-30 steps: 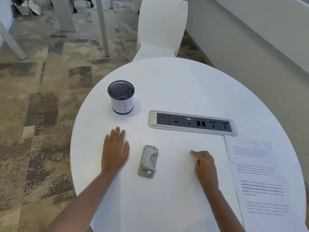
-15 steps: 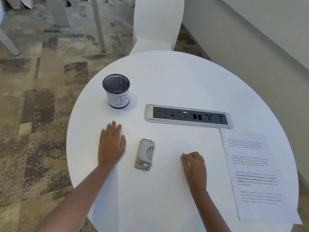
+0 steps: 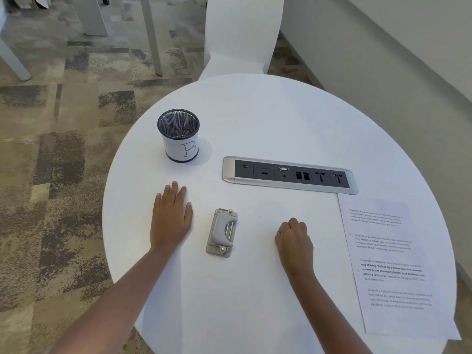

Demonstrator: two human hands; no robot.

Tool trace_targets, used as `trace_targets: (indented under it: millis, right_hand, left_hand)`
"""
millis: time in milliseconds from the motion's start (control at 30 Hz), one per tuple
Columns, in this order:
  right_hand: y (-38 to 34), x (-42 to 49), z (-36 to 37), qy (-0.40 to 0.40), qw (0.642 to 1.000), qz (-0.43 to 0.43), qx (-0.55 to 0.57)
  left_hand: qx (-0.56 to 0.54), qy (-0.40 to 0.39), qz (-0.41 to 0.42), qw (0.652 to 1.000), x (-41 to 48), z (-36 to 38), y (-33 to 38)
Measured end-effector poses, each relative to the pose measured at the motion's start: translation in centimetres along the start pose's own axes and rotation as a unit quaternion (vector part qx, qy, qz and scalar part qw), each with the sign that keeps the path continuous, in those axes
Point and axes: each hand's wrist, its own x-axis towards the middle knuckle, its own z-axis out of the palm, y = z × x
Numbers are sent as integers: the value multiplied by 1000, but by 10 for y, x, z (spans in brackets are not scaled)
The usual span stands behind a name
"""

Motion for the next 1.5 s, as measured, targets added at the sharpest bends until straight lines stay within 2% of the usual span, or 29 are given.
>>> trace_targets:
  millis: [200,233,300,367,433,533,700,800,867,967,1133,1300,1500]
  right_hand:
    - [-1,6,-3,-27,999,-20,-37]
    - [0,7,-2,-29,999,-20,-26]
    - [8,11,6,-64,995,40,66]
    - [21,11,9,-114,964,110,214]
    - [29,10,6,-93,921,174,335]
    - [38,11,5,-62,846,268,457]
    - [41,15,2,-81,785,310,530]
    - [33,20,0,-93,733,332,587]
    - [22,27,-3,-104,710,335,610]
    - [-6,44,-13,-127,720,293,617]
    - [-71,88,-35,-138,795,151,572]
    - [-132,142,-58,-104,833,71,538]
    - [-180,178,-75,-65,873,-13,484]
  left_hand:
    - [2,0,1,1000,0,-1,0]
    - [0,2,0,1000,0,-1,0]
    - [-1,5,1,1000,0,0,1]
    - [0,4,2,1000,0,-1,1]
    - [1,1,1,1000,0,-1,1]
    - [-1,0,5,1000,0,-2,0]
    - [-1,6,10,1000,1,-1,0]
    - [0,8,12,1000,1,-1,1]
    - [4,9,14,1000,0,-2,0]
    - [6,12,17,1000,0,-2,1]
    - [0,29,22,999,0,0,0]
    - [6,50,28,998,1,2,-1]
    - [16,40,25,999,2,4,-4]
